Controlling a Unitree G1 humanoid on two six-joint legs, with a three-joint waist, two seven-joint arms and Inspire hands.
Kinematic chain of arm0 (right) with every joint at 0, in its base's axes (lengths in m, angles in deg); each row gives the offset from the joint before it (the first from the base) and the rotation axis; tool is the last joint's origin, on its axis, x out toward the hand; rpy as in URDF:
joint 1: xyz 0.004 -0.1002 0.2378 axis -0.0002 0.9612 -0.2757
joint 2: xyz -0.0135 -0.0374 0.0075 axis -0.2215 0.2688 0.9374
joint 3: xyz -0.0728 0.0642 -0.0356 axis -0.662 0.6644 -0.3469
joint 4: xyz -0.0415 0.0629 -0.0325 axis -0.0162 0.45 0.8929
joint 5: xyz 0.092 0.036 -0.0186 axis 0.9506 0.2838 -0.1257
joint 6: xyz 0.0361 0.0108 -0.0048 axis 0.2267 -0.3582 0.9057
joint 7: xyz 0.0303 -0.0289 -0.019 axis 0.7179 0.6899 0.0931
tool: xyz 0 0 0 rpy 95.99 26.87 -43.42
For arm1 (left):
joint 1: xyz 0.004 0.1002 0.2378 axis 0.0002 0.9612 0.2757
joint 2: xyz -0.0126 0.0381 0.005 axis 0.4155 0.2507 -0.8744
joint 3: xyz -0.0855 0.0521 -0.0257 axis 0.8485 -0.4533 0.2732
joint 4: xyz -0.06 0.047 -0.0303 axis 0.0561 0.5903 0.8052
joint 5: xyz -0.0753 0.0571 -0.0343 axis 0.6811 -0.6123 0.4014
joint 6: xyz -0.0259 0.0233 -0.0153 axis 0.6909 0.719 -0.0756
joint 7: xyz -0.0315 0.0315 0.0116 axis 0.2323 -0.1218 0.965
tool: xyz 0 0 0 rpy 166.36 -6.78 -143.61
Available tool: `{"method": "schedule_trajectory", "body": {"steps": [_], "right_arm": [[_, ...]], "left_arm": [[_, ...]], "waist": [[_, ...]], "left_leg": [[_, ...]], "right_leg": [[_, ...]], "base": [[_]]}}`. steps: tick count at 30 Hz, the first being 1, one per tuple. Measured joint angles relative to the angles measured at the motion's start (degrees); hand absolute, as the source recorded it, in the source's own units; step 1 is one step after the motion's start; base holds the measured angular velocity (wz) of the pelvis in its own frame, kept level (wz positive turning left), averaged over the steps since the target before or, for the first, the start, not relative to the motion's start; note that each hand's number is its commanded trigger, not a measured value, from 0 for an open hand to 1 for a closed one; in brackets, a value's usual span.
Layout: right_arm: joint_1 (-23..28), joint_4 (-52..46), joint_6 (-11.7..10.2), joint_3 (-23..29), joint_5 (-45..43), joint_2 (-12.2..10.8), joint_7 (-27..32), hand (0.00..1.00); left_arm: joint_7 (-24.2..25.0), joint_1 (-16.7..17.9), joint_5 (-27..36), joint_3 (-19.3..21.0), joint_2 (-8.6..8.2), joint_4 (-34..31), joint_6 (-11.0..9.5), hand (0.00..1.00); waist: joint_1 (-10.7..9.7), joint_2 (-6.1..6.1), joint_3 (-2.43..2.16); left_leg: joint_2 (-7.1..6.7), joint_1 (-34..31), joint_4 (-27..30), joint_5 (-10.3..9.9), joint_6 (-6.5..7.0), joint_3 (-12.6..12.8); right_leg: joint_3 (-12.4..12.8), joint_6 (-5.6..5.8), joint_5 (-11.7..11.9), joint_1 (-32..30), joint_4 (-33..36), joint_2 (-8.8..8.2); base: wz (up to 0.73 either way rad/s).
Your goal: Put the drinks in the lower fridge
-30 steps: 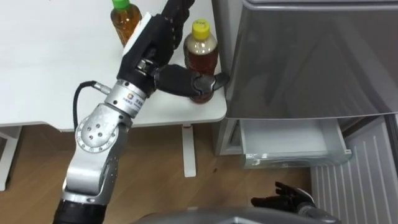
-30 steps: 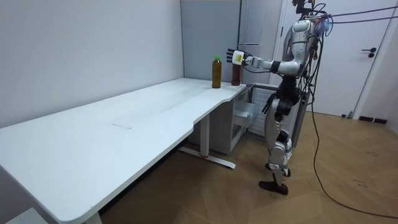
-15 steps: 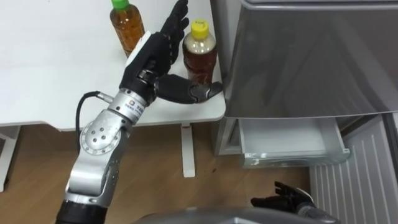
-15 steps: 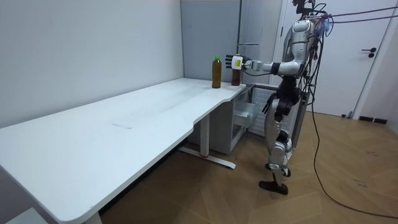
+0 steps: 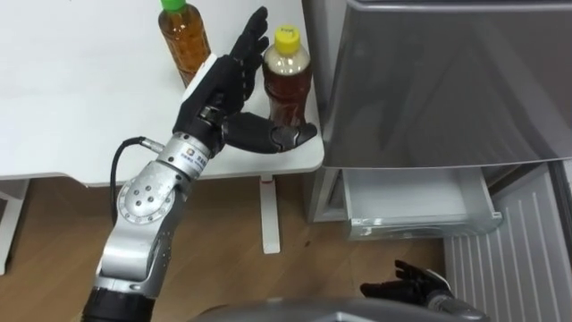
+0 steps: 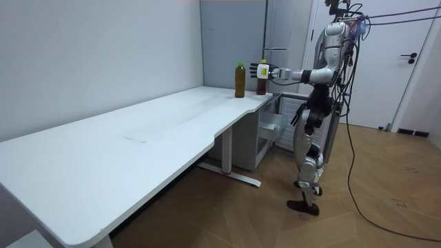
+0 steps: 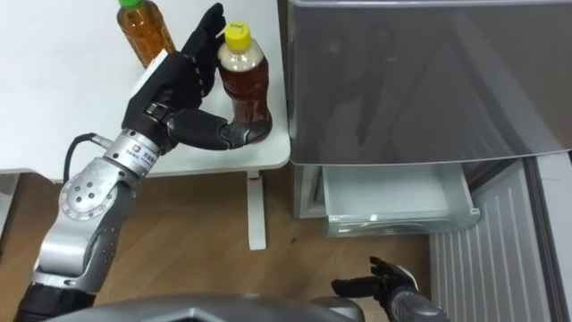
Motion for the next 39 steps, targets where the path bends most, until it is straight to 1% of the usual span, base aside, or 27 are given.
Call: {"method": "schedule_trajectory", "body": {"steps": [5, 10, 16, 24, 28, 29, 31, 36, 39], "right_arm": [[0.0, 0.0, 0.0, 0.0, 0.0, 0.0, 0.0, 0.00], [0.0, 0.0, 0.0, 0.0, 0.0, 0.0, 0.0, 0.00], [-0.1, 0.0, 0.1, 0.0, 0.0, 0.0, 0.0, 0.00], [-0.2, 0.0, 0.1, 0.0, 0.0, 0.0, -0.2, 0.00], [-0.2, 0.0, 0.1, 0.0, 0.0, 0.0, -0.5, 0.00], [-0.3, 0.0, 0.1, 0.1, 0.0, 0.0, -0.5, 0.00], [-0.2, 0.0, 0.1, 0.1, 0.0, 0.0, -0.5, 0.00], [-0.2, -0.4, 0.6, 0.1, 0.0, 0.0, -0.5, 0.00], [-0.2, -0.5, 0.7, 0.0, 0.0, 0.0, -0.3, 0.00]], "left_arm": [[0.0, 0.0, 0.3, 0.0, -0.01, 0.0, 0.0, 0.00], [0.0, -0.1, 4.3, 0.6, -0.01, 0.0, 0.0, 0.00], [0.0, -1.1, 6.6, 1.1, 0.03, 0.0, 0.0, 0.00], [-0.1, -1.7, 6.7, 1.1, 0.06, 0.0, 0.0, 0.00], [-0.1, -1.7, 6.7, 1.1, 0.17, 0.0, 0.0, 0.00], [-0.1, -1.7, 6.7, 1.1, 0.20, 0.0, 0.0, 0.00], [0.0, -1.7, 6.7, 1.1, 0.25, 0.0, 0.0, 0.00], [0.3, -1.7, 6.7, 1.1, 0.20, 0.0, 0.3, 0.00], [0.3, -1.7, 6.8, 1.1, 0.19, 0.0, 1.0, 0.00]], "waist": [[0.0, 0.07, 0.00], [0.0, 0.10, 0.00], [0.0, 0.11, 0.00], [-1.1, 0.13, 0.00], [-1.1, 0.05, 0.15], [-1.2, -0.04, 0.25], [-1.2, -0.02, 0.27], [-1.2, 0.07, 0.23], [-1.2, 0.16, 0.17]], "left_leg": [[0.08, 0.0, 0.0, 0.0, -0.01, 0.1], [0.13, 0.0, 0.0, 0.0, -0.01, 0.1], [0.12, 0.0, 0.0, 0.0, -0.01, 0.1], [0.10, 0.2, 0.1, 0.0, -0.01, 0.1], [0.13, 0.6, 0.0, 0.0, -0.01, 0.1], [0.13, 0.6, 0.0, 0.0, -0.01, 0.1], [0.13, 0.6, 0.0, 0.0, -0.01, 0.1], [0.15, 0.6, -0.2, 0.0, -0.01, 0.1], [0.15, 0.7, -0.2, 0.0, -0.01, 0.0]], "right_leg": [[0.2, -0.02, 0.0, 0.0, 0.0, 0.12], [0.3, -0.06, 0.0, -0.1, 0.0, 0.15], [0.3, -0.08, 0.0, -0.1, 0.0, 0.15], [0.8, -0.11, 0.0, 0.0, 0.0, 0.18], [2.4, -0.17, 0.0, 0.1, 0.0, 0.43], [2.9, -0.19, 0.0, 0.1, 0.0, 0.51], [3.4, -0.21, 0.0, 0.0, 0.0, 0.62], [3.5, -0.24, 0.0, 0.0, 0.0, 0.65], [3.5, -0.27, 0.0, 0.0, 0.0, 0.65]], "base": [[0.00], [0.00], [0.00], [-0.01], [-0.08], [-0.06], [-0.02], [0.00], [0.00]]}}
